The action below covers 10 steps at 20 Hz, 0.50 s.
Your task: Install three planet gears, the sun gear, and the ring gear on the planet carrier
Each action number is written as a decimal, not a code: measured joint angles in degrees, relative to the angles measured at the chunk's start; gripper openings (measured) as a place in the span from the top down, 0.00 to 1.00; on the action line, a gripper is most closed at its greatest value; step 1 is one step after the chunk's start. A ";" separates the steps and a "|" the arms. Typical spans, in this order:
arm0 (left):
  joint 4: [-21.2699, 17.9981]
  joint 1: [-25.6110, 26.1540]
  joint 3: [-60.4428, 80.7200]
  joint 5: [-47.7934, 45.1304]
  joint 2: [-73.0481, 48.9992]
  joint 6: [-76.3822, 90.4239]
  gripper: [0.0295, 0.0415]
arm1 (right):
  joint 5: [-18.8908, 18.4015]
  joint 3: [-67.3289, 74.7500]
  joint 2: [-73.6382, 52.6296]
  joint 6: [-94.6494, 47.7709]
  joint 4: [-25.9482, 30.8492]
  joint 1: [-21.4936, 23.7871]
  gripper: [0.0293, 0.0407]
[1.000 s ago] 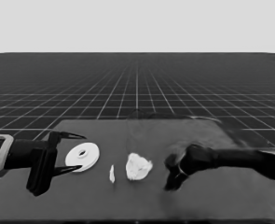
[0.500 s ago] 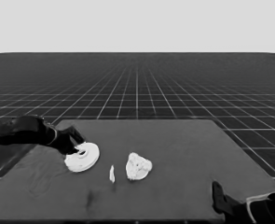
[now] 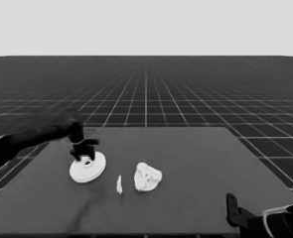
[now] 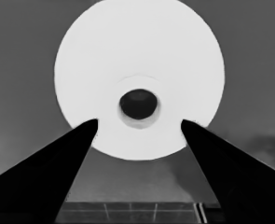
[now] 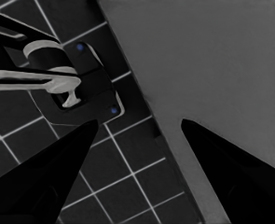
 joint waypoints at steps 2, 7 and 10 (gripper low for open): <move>0.89 2.42 -2.94 -2.01 1.42 1.16 0.25 | 0.00 0.00 0.00 0.00 0.00 0.00 0.19; 1.23 3.40 -4.62 -3.03 2.21 1.85 0.25 | 0.00 0.00 0.00 0.00 0.00 0.00 0.19; 1.26 3.42 -4.72 -3.08 2.25 1.89 0.56 | 0.00 0.00 0.00 0.00 0.00 0.00 0.19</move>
